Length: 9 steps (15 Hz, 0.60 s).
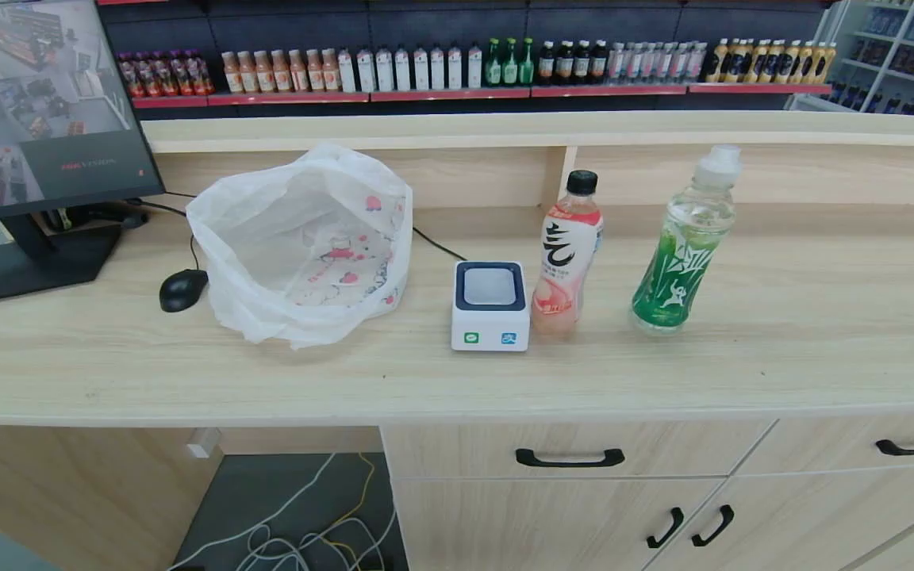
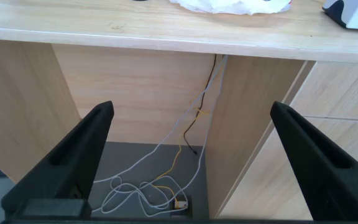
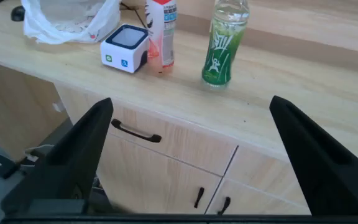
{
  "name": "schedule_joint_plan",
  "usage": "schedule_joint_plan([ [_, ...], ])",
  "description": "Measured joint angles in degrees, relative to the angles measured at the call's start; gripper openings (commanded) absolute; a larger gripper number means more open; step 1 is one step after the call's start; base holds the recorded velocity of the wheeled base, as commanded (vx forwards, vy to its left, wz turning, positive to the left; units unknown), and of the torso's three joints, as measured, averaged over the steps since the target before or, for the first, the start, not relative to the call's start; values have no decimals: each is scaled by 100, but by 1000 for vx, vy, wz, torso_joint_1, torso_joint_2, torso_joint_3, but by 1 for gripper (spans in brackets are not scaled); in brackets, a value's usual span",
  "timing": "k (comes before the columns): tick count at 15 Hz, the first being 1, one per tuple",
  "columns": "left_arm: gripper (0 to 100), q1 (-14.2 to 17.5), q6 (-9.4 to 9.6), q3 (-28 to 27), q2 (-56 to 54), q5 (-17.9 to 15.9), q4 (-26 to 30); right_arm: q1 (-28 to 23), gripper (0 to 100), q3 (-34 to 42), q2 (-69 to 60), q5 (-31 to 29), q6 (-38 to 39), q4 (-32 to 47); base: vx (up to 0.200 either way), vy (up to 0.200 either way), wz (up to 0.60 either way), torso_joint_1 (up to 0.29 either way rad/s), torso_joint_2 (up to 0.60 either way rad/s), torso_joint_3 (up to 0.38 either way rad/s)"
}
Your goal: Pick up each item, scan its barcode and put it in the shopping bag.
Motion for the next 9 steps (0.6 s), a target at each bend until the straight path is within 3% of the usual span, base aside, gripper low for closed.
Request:
schedule_joint_plan([
  [7,100,2,-1,0,0,0,0,1821,100,-99,2048,-11,-473,-1685,0,0,0,0,0,0],
  [9,100,2,0,0,0,0,0,2089,100,-118,2616,-16,-517,-1943,0,0,0,0,0,0],
])
